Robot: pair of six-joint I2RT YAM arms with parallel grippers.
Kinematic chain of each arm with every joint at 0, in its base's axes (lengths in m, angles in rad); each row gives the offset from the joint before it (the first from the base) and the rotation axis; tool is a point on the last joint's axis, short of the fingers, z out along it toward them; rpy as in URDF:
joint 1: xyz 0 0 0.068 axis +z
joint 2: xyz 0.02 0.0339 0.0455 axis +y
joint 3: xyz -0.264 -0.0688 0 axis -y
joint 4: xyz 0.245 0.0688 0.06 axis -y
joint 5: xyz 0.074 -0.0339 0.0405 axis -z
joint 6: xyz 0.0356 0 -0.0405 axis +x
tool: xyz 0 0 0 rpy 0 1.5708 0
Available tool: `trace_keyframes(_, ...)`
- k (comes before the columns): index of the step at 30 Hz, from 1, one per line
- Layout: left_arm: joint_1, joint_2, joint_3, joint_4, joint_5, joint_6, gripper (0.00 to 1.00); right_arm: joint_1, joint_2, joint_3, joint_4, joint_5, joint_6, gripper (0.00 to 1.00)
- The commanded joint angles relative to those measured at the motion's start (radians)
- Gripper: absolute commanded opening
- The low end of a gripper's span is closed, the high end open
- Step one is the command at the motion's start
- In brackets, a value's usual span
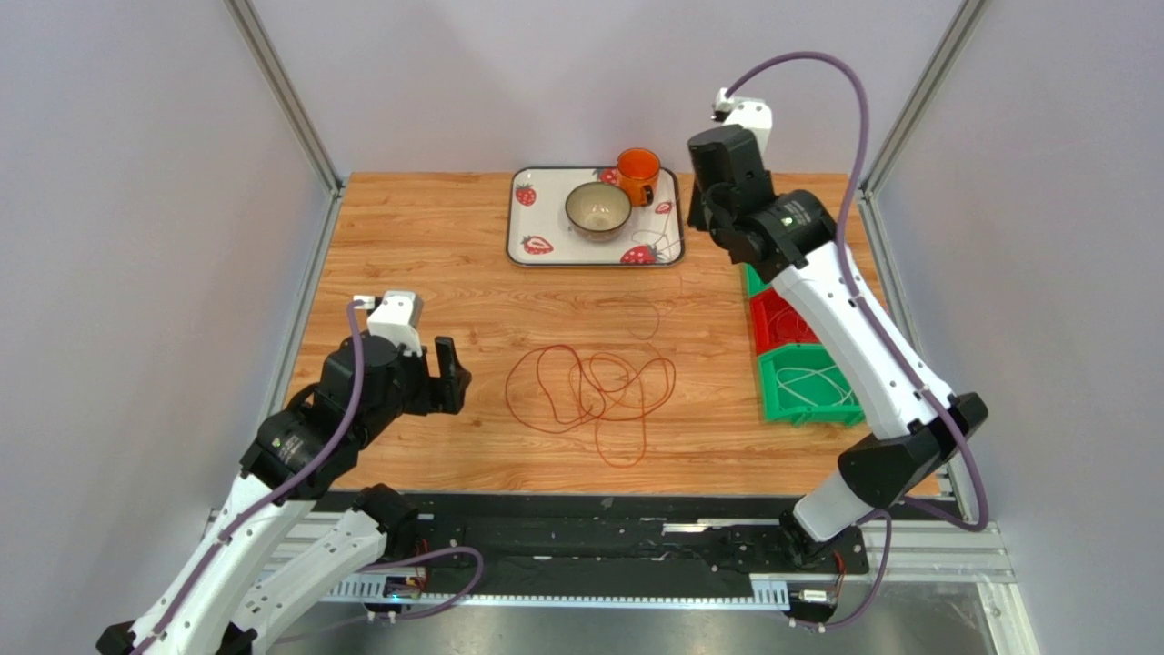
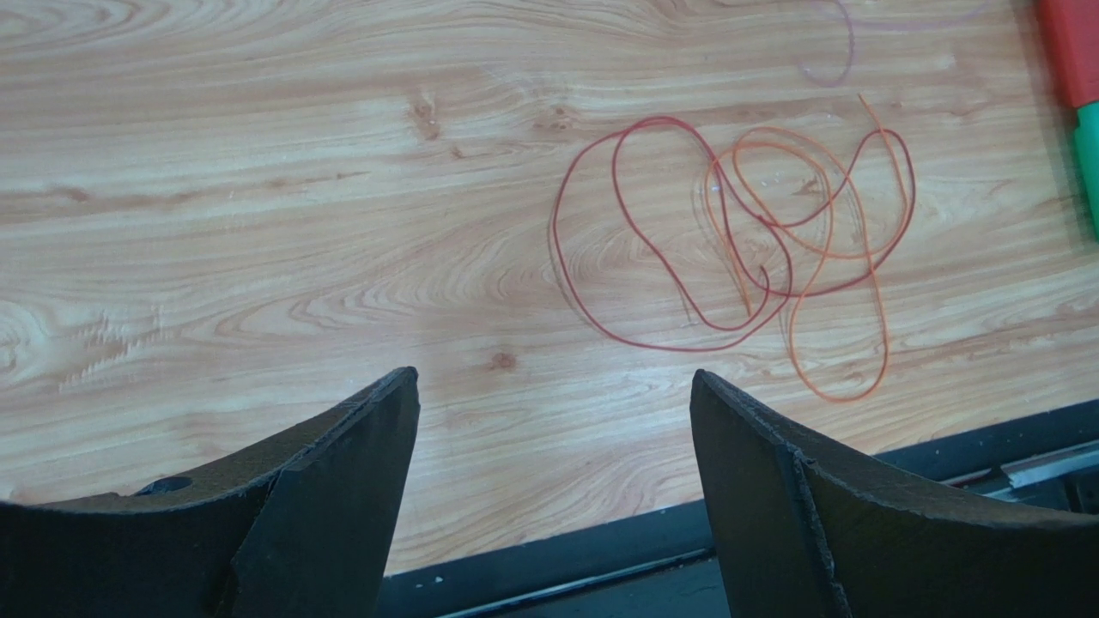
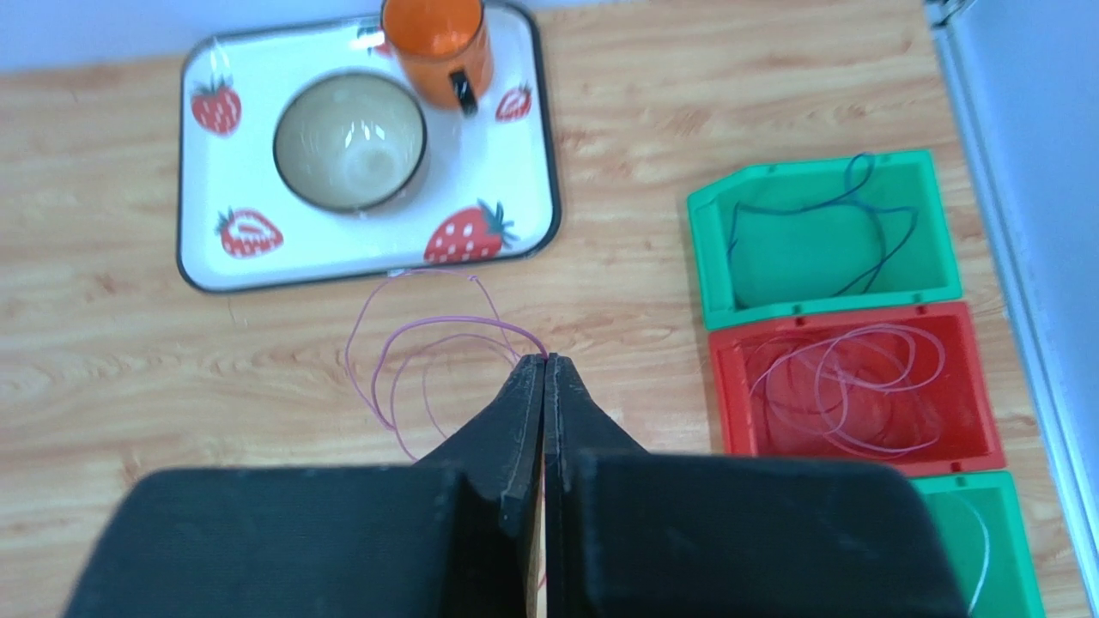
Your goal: Untangle the cables
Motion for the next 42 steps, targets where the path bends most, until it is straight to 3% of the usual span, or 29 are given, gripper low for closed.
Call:
trace_keyframes(1,0.001,0.015,0.020,0.017,0.018,0.009,0.85,-0.018,-0.073,0.093,-0.020,0.082,-0.048,0.00)
trace_keyframes(30,0.001,0.046,0.023,0.011,0.055,0.020,0.80,-0.199,-0.208,0.202,0.250,0.280,-0.208,0.00)
trace_keyframes(42,0.001,0.046,0.023,0.011,0.066,0.023,0.80,-0.358,-0.282,-0.010,0.259,0.245,-0.142,0.00)
